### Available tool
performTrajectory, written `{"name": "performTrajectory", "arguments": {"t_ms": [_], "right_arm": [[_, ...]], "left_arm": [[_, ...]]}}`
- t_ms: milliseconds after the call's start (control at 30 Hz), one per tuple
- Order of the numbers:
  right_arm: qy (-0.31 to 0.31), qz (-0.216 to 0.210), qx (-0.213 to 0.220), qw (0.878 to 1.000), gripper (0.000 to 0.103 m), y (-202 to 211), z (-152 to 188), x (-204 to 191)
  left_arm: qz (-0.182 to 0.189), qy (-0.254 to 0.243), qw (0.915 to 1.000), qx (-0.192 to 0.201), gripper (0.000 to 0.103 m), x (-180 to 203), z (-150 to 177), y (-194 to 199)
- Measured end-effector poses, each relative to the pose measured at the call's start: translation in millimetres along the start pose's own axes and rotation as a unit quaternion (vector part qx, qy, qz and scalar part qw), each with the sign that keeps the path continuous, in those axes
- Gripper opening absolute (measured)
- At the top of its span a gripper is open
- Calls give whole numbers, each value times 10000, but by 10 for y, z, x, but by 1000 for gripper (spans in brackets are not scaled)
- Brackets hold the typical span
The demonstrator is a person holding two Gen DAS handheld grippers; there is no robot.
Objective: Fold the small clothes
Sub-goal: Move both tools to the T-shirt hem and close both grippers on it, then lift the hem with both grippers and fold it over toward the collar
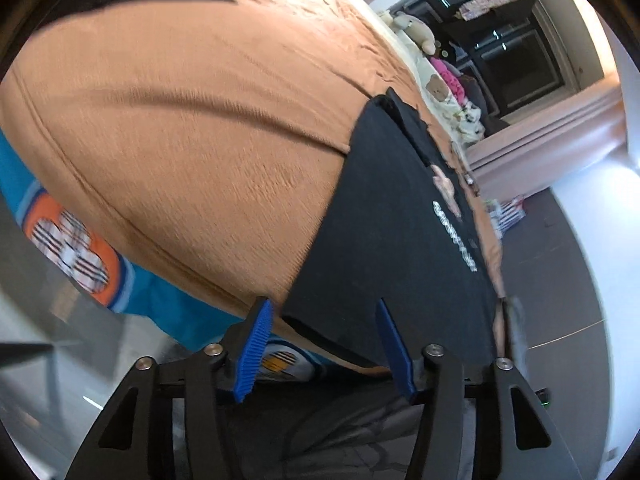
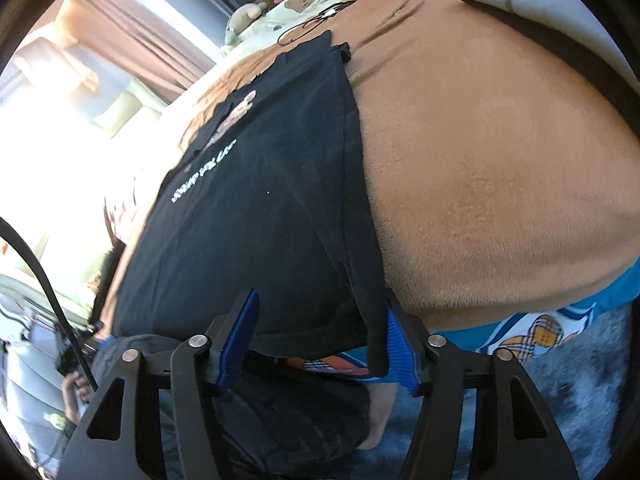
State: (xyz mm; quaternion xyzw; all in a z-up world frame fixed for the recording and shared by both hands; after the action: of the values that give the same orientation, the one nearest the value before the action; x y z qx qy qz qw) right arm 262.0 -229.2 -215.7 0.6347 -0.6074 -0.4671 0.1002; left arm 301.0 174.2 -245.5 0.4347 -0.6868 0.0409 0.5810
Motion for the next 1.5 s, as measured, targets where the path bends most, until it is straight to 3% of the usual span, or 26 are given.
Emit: {"name": "performTrajectory", "arguments": {"t_ms": [367,533,700,733,900,967,1000,1167,1467,1500], "right_arm": [[-601,-1348,223,9888,56,106,108,214],[-610,-1165,140,9912,56,-7,159,314],[-680,-806,114,9944,54,-148,227,334],[-698,-773,142,9945,43,-138,224,327],[-827,-466,220,9952,24,-115,199,250],[-819,-312,215,9959,6,-29,272,241],[-883,-294,216,9954,3,-6,278,252],[-985,-544,539,9922,2,318,213,98],[-738,-736,967,9898,2,796,24,-273],[-723,-737,991,9897,2,826,9,-311]], "left_arm": [[494,84,9987,39,53,83,-6,-38],[364,72,9993,48,53,73,-17,-101],[224,137,9996,119,46,41,-22,-84],[196,155,9996,121,45,42,-27,-88],[19,165,9997,177,45,69,-43,-117],[-23,158,9996,225,44,70,-30,-114],[-42,166,9996,242,42,64,-22,-110],[-43,282,9992,293,29,46,-30,-91],[27,455,9985,314,27,46,-61,-187],[-12,479,9983,339,14,39,-71,-189]]}}
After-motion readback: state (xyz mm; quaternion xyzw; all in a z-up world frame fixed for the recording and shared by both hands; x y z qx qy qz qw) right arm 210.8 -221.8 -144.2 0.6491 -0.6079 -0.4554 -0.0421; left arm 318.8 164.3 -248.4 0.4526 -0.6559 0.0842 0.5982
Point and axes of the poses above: each gripper's, at about its wrist camera, not at the fingertips, and y roughly against the way its jaws point, x to its right, z to its underside, the point moved 6 cm from there along -y, roughly the way its jaws point, and after that the axes turned 12 degrees about z, right-handed, at the moved point
